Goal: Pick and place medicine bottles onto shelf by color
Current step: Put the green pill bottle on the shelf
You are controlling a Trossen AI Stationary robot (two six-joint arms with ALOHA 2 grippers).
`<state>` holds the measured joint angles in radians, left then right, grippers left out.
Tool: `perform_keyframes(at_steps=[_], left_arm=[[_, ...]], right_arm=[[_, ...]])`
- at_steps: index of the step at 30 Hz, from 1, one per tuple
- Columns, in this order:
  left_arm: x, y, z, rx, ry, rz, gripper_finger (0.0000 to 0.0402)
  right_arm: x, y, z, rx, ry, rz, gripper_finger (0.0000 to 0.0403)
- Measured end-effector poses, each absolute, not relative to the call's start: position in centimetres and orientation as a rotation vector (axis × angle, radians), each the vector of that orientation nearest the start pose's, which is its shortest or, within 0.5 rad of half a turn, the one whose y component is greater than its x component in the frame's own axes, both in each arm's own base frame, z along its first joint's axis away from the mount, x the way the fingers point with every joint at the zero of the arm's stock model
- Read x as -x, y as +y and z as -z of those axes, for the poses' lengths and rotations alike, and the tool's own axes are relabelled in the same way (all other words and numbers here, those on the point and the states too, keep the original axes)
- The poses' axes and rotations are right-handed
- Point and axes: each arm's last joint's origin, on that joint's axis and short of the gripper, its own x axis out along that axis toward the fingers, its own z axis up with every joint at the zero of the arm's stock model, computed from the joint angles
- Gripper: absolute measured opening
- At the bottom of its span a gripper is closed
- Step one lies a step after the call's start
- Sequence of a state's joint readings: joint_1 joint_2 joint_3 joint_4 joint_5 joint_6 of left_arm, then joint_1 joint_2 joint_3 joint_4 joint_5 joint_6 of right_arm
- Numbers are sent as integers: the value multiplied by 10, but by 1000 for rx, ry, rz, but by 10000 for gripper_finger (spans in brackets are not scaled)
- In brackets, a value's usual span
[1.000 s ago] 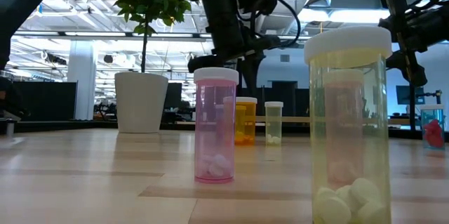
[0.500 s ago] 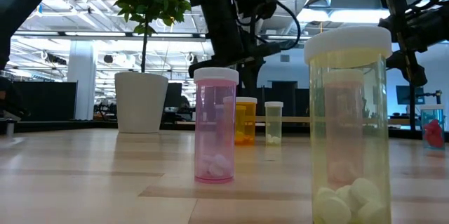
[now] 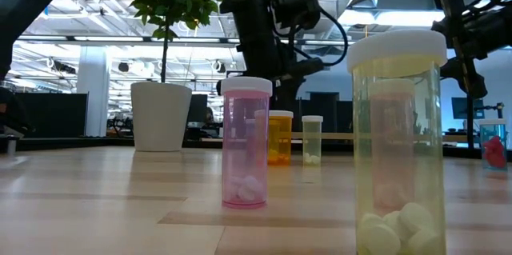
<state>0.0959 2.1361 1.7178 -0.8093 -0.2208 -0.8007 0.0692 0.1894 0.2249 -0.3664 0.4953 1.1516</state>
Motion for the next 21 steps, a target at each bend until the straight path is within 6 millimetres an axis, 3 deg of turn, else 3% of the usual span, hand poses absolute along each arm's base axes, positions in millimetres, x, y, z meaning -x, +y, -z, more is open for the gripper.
perform_keyframes(at_steps=[10,21], left_arm=[[-439,49,-186,590,1061,-772,206],[-439,49,-187,560,1055,-778,156]], right_arm=[[-92,-7,-192,-1031,40,554,170],[-92,-7,-192,-1031,40,553,170]])
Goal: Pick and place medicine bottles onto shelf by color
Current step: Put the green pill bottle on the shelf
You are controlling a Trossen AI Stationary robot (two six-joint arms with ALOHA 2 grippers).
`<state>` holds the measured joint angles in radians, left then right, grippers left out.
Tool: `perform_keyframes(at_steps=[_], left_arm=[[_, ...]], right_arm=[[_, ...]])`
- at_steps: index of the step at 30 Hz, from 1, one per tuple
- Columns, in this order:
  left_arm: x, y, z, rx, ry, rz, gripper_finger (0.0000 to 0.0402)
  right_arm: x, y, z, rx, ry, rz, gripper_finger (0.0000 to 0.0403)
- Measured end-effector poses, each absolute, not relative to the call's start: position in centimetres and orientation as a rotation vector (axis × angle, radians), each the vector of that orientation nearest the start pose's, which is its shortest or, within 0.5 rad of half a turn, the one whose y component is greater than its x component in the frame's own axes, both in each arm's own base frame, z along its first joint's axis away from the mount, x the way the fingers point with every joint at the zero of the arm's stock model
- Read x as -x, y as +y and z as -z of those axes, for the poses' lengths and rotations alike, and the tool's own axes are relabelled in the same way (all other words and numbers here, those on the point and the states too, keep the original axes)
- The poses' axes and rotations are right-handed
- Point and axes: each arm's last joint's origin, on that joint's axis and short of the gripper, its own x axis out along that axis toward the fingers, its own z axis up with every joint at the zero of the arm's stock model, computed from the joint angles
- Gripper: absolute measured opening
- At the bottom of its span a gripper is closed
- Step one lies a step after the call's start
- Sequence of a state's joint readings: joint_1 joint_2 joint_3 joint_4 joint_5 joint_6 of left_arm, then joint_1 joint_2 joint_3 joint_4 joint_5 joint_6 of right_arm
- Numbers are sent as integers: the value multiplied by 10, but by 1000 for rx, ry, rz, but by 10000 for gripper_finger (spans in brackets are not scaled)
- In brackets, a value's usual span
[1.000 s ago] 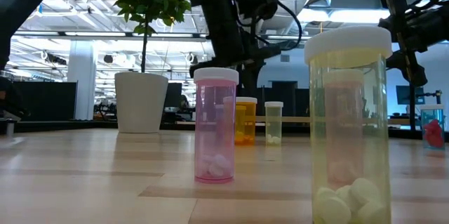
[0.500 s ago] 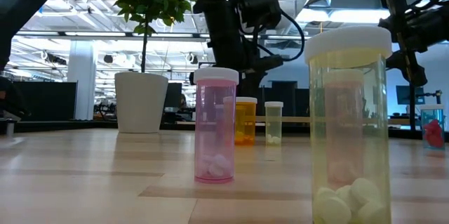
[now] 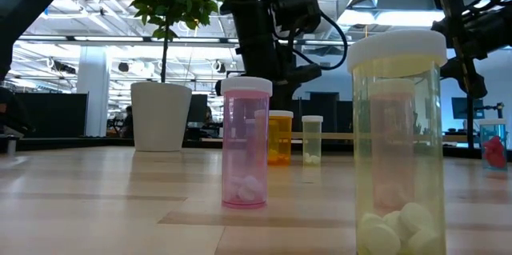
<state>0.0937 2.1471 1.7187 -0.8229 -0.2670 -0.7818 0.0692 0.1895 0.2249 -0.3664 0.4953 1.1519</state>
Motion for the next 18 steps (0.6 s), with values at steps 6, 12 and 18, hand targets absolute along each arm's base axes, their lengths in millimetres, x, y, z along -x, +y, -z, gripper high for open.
perform_keyframes(at_steps=[6,12,18], left_arm=[[-439,49,-187,548,1062,-772,132],[-439,48,-187,546,1063,-769,114],[-442,47,-196,574,1060,-737,113]], right_arm=[[-92,-7,-192,-1031,41,553,170],[-92,-7,-192,-1031,40,553,170],[-92,-7,-192,-1031,41,554,170]])
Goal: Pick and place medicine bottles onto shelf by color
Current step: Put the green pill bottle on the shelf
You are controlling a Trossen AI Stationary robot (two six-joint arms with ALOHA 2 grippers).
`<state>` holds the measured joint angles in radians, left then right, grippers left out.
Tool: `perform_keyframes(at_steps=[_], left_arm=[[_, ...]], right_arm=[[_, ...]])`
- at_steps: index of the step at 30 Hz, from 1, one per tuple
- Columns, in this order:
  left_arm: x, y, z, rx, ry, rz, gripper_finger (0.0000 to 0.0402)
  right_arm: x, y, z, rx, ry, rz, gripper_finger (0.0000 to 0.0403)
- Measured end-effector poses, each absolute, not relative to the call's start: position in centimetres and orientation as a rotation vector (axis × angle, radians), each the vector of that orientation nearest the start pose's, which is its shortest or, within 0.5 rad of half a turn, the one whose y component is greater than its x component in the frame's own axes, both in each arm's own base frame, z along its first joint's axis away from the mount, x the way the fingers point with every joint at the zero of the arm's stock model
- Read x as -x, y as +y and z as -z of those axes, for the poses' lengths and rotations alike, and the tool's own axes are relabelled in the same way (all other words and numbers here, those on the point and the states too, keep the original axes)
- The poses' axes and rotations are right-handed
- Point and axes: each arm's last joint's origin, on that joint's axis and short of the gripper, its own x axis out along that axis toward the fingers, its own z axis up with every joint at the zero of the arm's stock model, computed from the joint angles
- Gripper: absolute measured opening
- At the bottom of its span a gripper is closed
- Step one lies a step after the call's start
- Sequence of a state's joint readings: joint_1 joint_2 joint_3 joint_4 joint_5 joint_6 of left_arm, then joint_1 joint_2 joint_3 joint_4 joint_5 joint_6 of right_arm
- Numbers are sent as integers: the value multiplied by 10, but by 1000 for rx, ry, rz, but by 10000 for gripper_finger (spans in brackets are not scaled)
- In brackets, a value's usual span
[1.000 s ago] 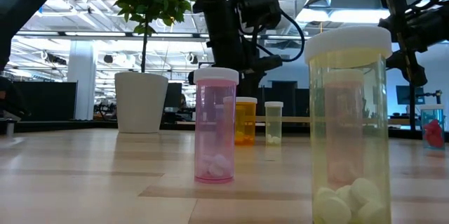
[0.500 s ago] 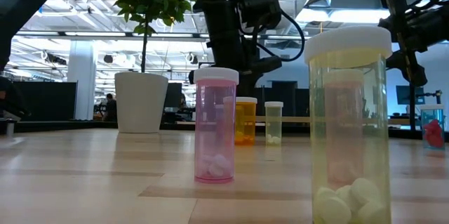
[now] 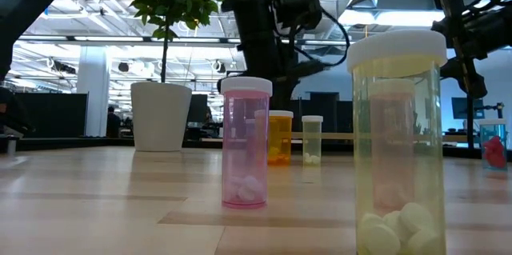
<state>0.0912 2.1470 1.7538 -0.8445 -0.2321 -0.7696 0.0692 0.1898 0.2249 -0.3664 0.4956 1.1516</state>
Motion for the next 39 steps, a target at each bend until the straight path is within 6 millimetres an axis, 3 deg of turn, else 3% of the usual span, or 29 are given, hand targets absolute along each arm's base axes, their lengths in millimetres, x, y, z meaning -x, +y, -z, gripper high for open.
perform_keyframes(at_steps=[9,18,23,30,39], left_arm=[[-452,38,-244,460,998,-697,113],[-462,35,-281,99,941,-509,112],[-466,48,-285,-2,926,-439,112],[-461,83,-284,31,944,-386,112],[-456,110,-284,9,959,-379,112]], right_arm=[[-92,-7,-192,-1031,41,554,170],[-92,-7,-192,-1031,41,554,170],[-92,-7,-192,-1031,41,553,170],[-92,-7,-192,-1031,40,553,170],[-92,-7,-192,-1031,41,553,170]])
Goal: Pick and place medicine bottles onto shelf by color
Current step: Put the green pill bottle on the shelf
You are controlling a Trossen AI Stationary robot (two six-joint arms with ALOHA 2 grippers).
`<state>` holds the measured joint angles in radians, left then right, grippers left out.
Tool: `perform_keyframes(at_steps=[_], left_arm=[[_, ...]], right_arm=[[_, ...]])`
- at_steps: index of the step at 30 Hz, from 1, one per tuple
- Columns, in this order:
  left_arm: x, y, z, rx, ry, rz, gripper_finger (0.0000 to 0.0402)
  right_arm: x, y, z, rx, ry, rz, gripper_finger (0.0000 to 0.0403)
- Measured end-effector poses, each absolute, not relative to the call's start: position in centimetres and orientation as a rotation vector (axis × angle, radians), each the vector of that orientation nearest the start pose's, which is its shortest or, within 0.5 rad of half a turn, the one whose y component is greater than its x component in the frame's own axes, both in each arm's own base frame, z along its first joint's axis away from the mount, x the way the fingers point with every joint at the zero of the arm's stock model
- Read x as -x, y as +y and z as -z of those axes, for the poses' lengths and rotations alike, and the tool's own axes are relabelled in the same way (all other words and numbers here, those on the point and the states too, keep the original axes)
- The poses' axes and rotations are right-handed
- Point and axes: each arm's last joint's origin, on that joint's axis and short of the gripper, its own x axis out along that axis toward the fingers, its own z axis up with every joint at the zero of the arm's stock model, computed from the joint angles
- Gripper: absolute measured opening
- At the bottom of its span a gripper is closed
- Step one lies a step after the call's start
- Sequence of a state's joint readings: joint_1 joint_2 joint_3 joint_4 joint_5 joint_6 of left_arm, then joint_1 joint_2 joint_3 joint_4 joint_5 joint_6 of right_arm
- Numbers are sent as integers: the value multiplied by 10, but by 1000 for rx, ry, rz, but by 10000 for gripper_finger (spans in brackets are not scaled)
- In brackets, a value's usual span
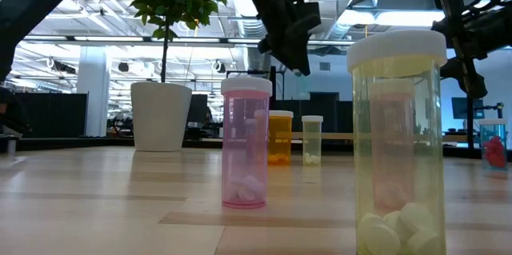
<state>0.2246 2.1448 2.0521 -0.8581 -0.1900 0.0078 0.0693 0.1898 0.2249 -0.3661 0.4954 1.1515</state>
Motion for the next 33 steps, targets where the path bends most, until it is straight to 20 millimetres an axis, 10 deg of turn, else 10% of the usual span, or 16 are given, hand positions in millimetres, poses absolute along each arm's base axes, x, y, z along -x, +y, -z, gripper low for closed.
perform_keyframes(at_steps=[13,21,33], left_arm=[[-459,110,-286,-48,932,-309,112],[-468,73,-286,-62,911,-204,112],[-494,40,-235,-78,970,-166,112]], right_arm=[[-92,-7,-192,-1030,41,553,170],[-92,-7,-192,-1031,40,553,170],[-92,-7,-190,-1027,51,559,170]])
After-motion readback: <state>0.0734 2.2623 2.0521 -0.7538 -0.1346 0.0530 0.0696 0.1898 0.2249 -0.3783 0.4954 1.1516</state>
